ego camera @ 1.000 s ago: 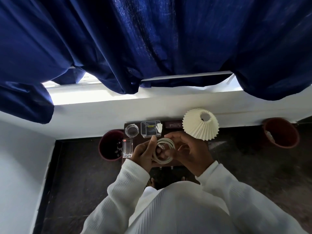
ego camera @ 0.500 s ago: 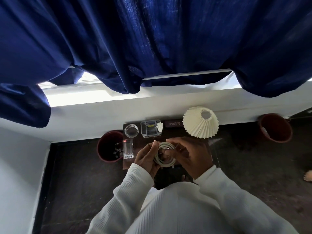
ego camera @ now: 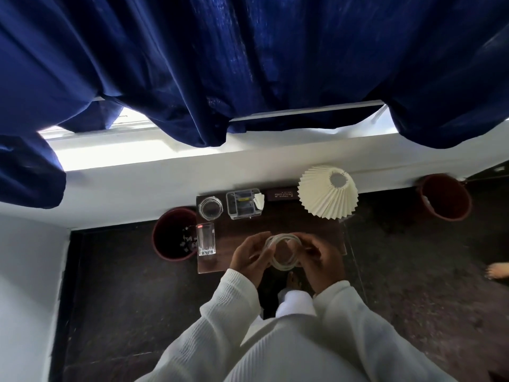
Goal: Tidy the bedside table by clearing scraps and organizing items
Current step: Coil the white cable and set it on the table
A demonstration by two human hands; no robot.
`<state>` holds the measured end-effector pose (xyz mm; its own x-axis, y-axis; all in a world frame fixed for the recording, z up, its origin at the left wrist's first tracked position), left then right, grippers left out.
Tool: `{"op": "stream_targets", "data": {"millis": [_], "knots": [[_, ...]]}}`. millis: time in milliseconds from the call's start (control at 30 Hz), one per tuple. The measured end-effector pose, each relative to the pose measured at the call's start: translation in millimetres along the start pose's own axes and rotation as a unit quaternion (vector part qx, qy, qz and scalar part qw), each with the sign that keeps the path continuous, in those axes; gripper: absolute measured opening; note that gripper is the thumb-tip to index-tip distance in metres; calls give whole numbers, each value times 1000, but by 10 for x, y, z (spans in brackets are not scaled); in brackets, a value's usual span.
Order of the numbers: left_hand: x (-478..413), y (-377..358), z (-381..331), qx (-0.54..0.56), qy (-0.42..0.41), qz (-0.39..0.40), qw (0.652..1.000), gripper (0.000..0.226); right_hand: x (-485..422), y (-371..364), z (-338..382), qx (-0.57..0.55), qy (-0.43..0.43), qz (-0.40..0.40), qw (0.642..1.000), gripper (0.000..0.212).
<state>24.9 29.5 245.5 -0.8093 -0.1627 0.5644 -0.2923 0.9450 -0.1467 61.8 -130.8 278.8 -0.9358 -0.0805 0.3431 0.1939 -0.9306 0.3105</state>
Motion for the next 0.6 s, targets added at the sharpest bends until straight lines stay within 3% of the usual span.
{"op": "stream_targets", "data": {"millis": [100,333,433,600], "knots": [[-215,-24,225,-50,16,-43,998,19,-198,2,-315,-3,-63,-14,998,10],[-1009,-177,702,-189,52,-139,971,22,-971,-133,-1183,-6,-158,3,987,5],[-1506,-237,924,-244,61,-158,955,28,-1375,-246,-1634,-17,-188,-5,982,19],[-2299,-284,1506,-226,75,-200,951,28,-2037,-432,-2502,-33,-233,-39,971,24]]}}
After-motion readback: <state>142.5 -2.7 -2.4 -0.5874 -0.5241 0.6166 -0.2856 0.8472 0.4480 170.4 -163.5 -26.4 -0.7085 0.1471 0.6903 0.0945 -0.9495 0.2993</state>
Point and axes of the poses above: each hand's wrist, its own x-axis away from the middle knuckle, its own y-axis out of the back of the hand, z = x × y, the point moved 7 cm from there along -x, towards the middle knuckle
